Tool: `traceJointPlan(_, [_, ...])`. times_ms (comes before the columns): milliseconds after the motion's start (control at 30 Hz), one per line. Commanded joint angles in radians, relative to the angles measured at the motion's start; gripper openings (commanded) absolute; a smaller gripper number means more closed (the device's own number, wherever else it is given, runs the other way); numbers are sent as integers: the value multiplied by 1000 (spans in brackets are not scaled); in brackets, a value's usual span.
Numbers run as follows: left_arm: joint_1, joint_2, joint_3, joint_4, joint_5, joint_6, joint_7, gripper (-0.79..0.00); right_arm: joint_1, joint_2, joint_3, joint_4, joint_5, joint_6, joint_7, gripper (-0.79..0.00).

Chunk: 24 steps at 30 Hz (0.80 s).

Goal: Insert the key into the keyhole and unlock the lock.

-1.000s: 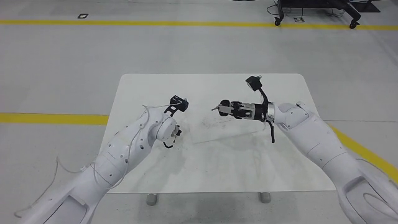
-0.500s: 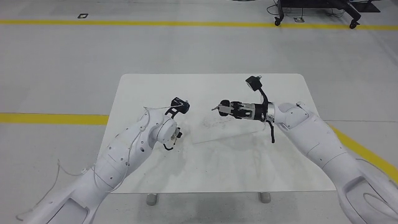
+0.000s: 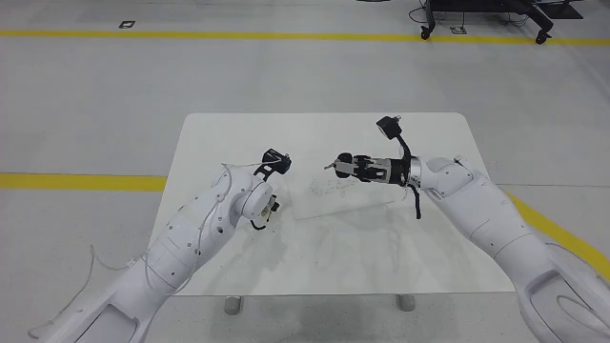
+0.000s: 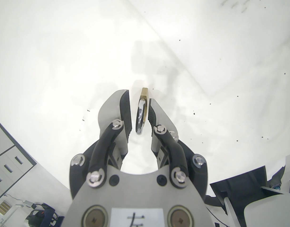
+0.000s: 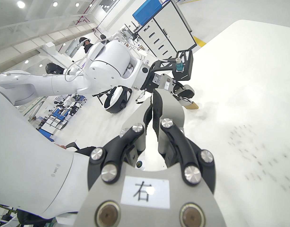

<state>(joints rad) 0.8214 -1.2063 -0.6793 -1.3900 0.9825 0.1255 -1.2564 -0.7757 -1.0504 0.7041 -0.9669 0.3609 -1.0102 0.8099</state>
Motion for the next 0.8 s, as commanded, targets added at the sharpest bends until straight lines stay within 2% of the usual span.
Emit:
traceJointPlan(0, [3, 1, -7, -7, 7, 2, -8, -579, 0, 0, 0, 0, 0, 0, 0, -785])
traceJointPlan(200, [20, 6, -34, -36, 28, -2, -31, -588, 0, 0, 0, 0, 0, 0, 0, -785])
traceJointPlan(300, [29, 7, -43, -45, 31, -11, -37, -754, 0, 0, 0, 0, 0, 0, 0, -785])
traceJointPlan(333, [31, 7, -46, -46, 33, -13, -37, -767, 0, 0, 0, 0, 0, 0, 0, -785])
traceJointPlan(400, [34, 6, -48, -45, 35, -16, -32, -736, 0, 0, 0, 0, 0, 0, 0, -785])
traceJointPlan(467, [36, 3, -44, -38, 36, -25, -26, -785, 0, 0, 0, 0, 0, 0, 0, -785])
traceJointPlan(767, [23, -11, -40, -6, 42, -44, -39, -785, 0, 0, 0, 0, 0, 0, 0, -785])
